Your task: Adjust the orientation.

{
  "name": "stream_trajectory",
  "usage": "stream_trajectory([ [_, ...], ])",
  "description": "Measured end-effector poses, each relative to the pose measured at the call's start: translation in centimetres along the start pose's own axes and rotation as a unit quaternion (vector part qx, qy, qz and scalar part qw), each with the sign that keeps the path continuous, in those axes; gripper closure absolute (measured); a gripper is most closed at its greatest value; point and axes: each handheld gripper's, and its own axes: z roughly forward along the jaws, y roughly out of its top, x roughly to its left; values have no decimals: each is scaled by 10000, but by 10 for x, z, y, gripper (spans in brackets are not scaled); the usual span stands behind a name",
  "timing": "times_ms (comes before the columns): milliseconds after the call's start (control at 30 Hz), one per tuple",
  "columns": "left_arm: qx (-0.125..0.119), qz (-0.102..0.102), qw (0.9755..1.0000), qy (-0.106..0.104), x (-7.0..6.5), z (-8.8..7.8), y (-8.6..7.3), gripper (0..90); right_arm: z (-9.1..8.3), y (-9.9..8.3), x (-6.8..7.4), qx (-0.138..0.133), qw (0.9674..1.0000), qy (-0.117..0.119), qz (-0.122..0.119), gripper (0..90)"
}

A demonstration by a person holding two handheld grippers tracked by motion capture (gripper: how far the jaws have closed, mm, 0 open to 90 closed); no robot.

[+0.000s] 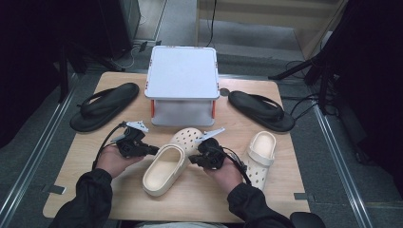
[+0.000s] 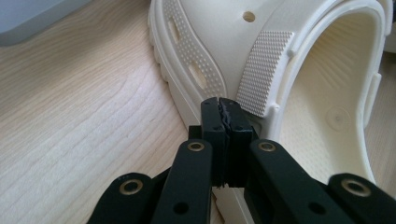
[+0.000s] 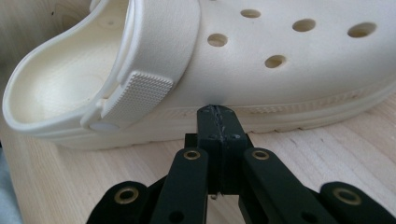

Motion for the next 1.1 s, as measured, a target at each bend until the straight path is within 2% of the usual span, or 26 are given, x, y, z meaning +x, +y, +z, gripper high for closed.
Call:
stream_trajectory([
  [133, -20, -88, 10000, 31, 0, -3, -4, 896, 3, 4, 0, -26, 10000, -36, -5, 900],
  [200, -56, -201, 9998, 37, 0, -4, -5, 896, 4, 6, -1, -21, 10000, -44, 6, 900],
  [433, -88, -301, 9995, 102, -5, -7, -12, 896, 9, 13, -1, -16, 10000, -72, -17, 900],
  [667, -43, -227, 9996, 171, -11, -9, -16, 895, 13, 19, -3, -38, 9999, -159, -11, 900],
  [733, -116, -200, 9996, 149, -15, -8, -15, 896, 14, 21, -4, -62, 9999, -151, -7, 900],
  [800, -106, -154, 9996, 224, -17, -8, -15, 897, 16, 22, -3, -65, 9999, -157, 7, 900],
  [933, -161, -317, 9993, 101, -14, -7, -16, 895, 16, 23, -4, -98, 9998, -162, -6, 900],
  [1033, -147, -274, 9994, 139, -16, -6, -15, 895, 16, 24, -4, -95, 9996, -263, -1, 900],
  [1100, -160, -348, 9992, 98, -15, -6, -15, 889, 17, 25, -5, -105, 9996, -261, -4, 900],
])
